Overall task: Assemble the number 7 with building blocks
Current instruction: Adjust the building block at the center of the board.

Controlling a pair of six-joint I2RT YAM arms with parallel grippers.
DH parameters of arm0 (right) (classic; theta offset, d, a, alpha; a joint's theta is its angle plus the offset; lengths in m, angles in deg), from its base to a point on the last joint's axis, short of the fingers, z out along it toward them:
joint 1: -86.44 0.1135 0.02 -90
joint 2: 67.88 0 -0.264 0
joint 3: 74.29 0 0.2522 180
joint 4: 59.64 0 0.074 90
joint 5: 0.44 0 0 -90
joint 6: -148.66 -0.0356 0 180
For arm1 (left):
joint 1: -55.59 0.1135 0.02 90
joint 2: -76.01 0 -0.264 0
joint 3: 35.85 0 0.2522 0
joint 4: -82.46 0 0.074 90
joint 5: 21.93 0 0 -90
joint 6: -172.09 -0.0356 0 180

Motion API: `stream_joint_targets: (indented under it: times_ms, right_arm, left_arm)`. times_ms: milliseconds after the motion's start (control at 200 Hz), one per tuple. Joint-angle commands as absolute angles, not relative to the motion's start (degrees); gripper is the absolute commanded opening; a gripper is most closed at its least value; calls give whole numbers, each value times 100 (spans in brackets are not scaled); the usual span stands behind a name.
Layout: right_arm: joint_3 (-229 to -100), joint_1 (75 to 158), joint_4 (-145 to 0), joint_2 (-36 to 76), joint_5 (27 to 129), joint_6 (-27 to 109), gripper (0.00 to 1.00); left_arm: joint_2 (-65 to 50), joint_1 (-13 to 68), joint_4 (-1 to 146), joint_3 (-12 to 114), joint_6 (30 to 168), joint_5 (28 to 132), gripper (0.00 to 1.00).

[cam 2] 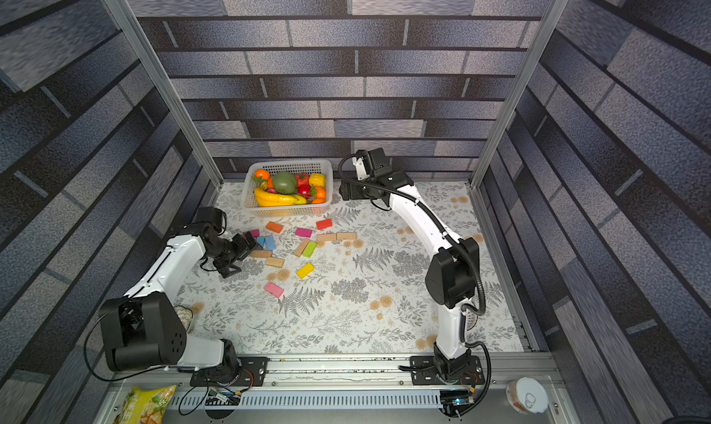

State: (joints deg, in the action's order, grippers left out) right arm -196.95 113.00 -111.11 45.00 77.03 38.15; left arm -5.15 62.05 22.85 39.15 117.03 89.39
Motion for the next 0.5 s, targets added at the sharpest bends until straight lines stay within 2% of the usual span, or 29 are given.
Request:
stream_joint_targets:
  times_ms: [0,255,496]
  right_arm:
    - [-19101,11113,-11428,4869,6100,1485,86]
    - [-18439,10709,-9715,5273,5157,309,86]
    - [-18401,10686,-9793,5637,5136,546,87]
  left_arm:
    - [-635,5944,2995,4171,12294,9310,100]
    - [-873,5834,2708,4529,12038,9303,100]
    - [-596,6066,2549,4253,11955,9303,100]
